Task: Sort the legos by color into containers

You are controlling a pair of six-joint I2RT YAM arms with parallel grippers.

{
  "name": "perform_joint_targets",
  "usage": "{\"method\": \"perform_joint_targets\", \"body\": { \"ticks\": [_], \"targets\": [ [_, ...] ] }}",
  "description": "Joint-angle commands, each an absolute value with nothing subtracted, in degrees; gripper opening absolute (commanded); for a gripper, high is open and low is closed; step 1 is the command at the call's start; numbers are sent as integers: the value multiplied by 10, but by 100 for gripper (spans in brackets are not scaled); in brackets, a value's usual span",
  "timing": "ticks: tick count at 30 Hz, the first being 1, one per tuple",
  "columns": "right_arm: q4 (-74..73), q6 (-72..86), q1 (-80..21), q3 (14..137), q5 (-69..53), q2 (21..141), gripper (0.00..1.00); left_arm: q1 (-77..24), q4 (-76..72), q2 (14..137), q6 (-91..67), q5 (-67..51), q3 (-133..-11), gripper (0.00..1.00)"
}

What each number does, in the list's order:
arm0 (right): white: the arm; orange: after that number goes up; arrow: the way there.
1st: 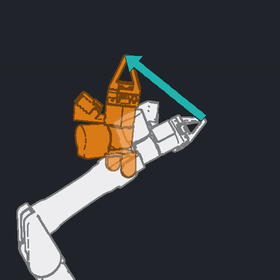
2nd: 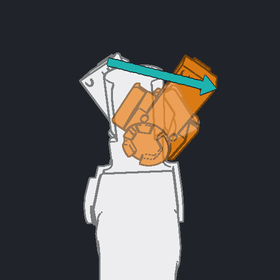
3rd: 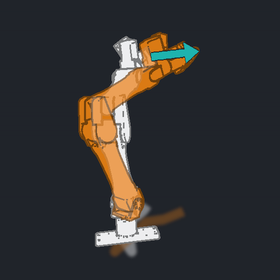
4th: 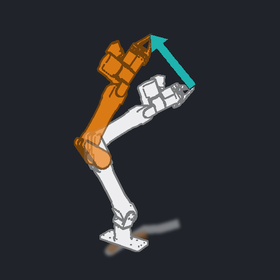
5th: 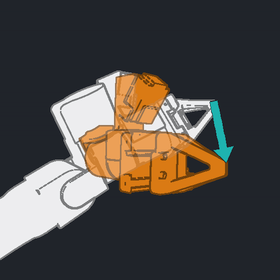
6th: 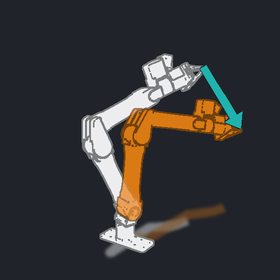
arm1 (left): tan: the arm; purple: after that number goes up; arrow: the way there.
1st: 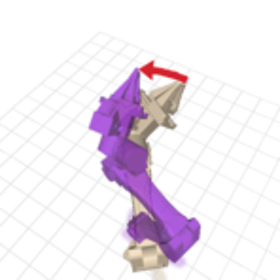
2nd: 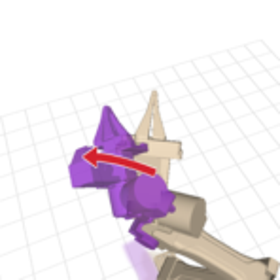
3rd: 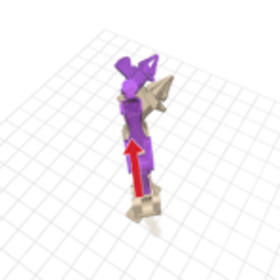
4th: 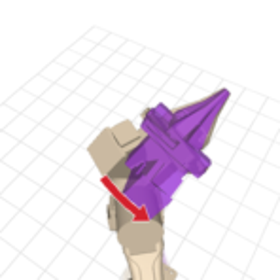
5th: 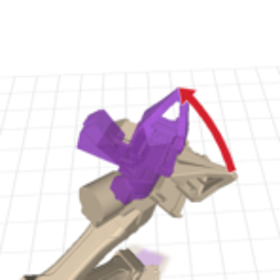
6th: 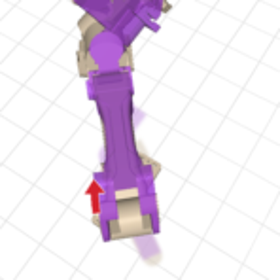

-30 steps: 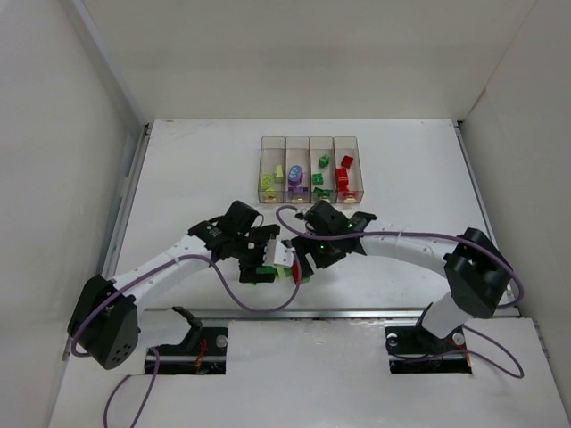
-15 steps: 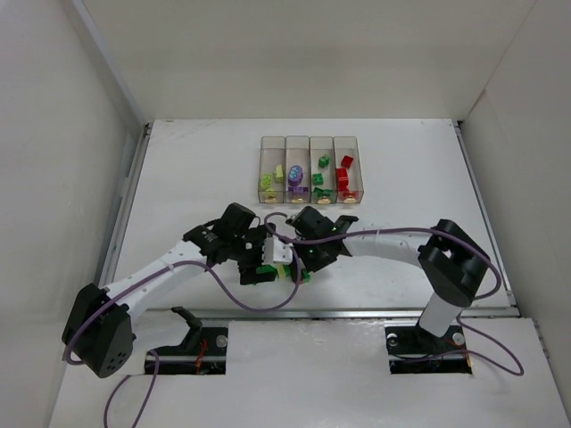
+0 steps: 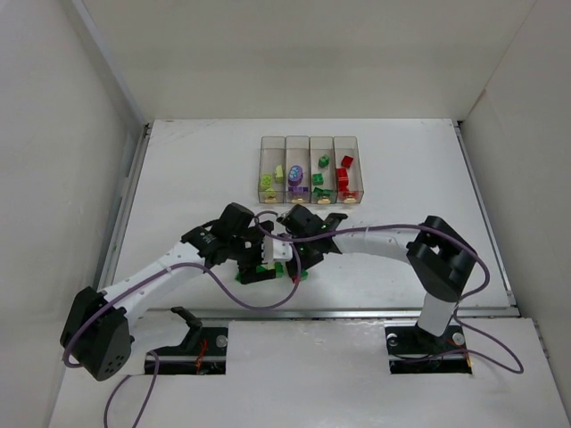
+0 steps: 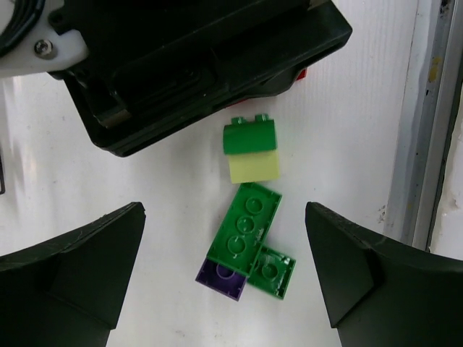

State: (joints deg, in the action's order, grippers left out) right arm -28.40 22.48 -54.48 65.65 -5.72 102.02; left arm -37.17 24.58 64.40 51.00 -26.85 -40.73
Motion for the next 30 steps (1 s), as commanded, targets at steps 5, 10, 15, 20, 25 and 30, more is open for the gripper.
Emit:
{"method": "perform_joint_targets", "body": {
  "ticks": [5,10,15,20,25,30],
  "targets": [
    [-305,221,-550,704,-22,1036,1,-375,235,634,488,-272,-413,91],
    [-316,216,-544,726,-4,1036,0,-375,235,634,488,-272,-418,91],
    [-316,216,-518,731,2,1031,0,-375,229,634,488,-267,-418,91],
    [-316,216,-484,737,-11,1043,12,-375,224,634,483,-273,-418,91],
    [-321,197,-476,749,-11,1056,51,-375,224,634,483,-254,-407,91],
    [-333,192,-476,755,-17,1033,82,-375,224,628,483,-254,-407,91]
  ]
}}
